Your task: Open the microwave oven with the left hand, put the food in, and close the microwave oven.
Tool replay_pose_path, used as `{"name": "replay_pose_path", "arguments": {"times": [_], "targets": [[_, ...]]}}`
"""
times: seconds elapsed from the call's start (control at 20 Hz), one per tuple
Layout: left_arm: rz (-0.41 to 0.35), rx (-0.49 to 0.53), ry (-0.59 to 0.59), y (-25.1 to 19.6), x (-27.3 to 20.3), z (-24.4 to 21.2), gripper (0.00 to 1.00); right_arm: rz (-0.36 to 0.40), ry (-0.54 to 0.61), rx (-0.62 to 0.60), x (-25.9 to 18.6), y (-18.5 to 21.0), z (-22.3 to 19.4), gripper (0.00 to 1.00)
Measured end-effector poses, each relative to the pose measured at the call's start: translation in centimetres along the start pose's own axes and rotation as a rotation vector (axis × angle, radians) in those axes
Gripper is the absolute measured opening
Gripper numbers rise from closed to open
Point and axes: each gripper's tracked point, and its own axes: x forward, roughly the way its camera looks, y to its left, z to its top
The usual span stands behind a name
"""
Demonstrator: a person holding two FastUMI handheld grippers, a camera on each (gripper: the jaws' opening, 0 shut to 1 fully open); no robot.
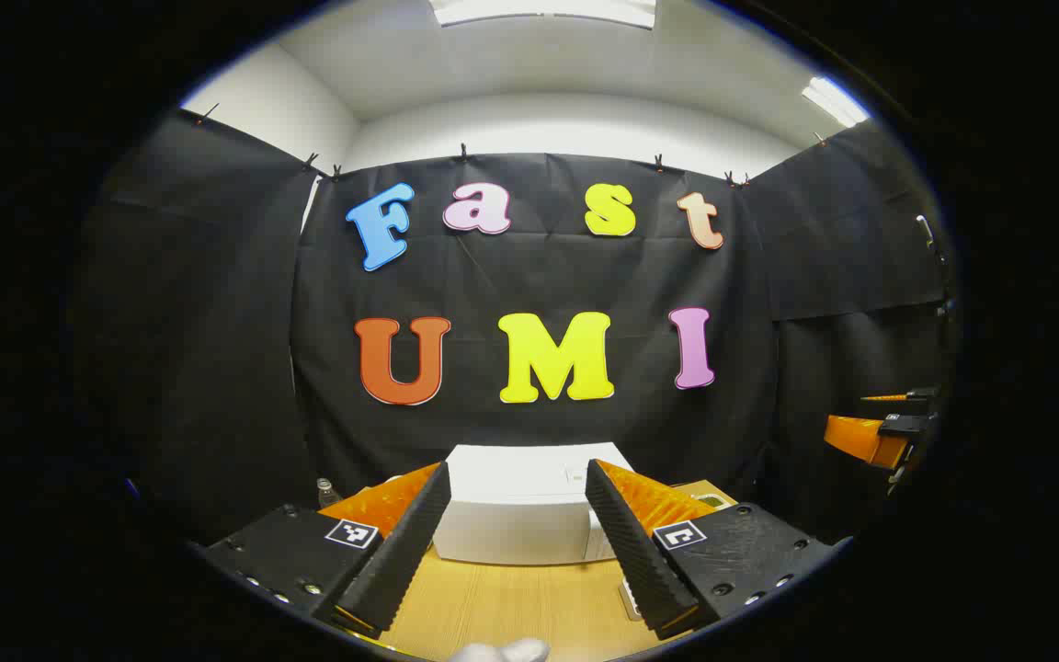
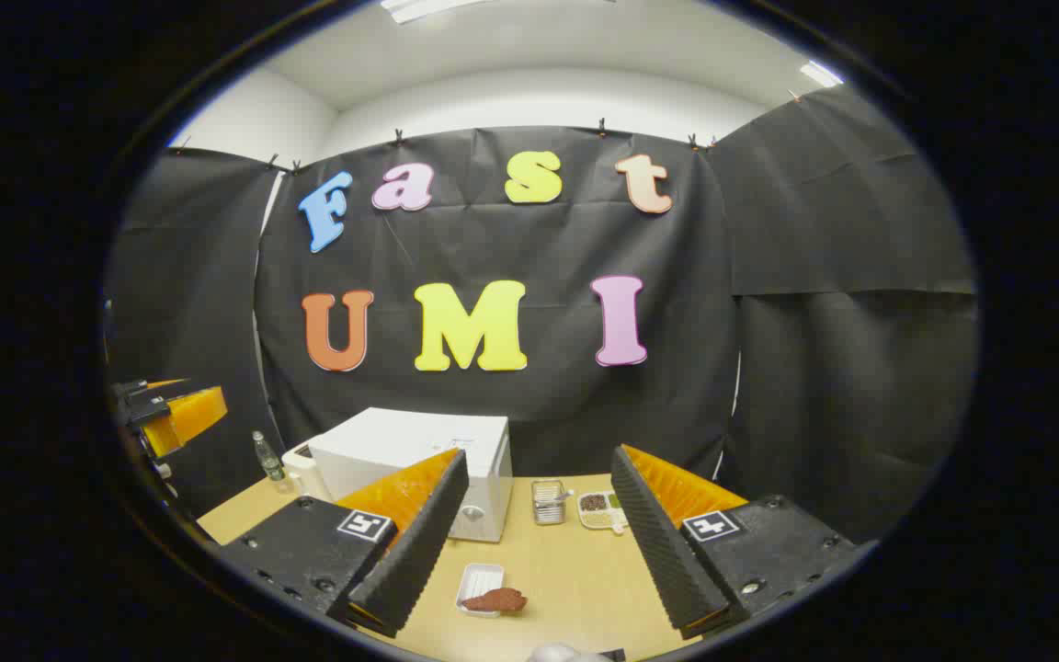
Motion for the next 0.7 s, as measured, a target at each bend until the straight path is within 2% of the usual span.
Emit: {"name": "replay_pose_path", "arguments": {"times": [0.05,0.1,0.15,0.7], "targets": [[0.009,0.001,-0.003,0.3,0.1,0.1,0.82,0.002,0.001,0.001,0.2,0.1,0.1,0.95],[0.013,0.001,-0.004,0.6,0.1,0.0,0.93,0.002,0.003,0.000,0.3,0.1,0.0,1.00],[0.018,0.002,-0.002,0.7,0.4,-0.1,0.93,0.003,0.006,-0.003,0.3,0.2,-0.1,0.95],[0.023,0.022,0.022,1.0,1.8,-1.9,0.93,-0.009,-0.025,-0.036,1.3,0.0,0.4,0.95]]}}
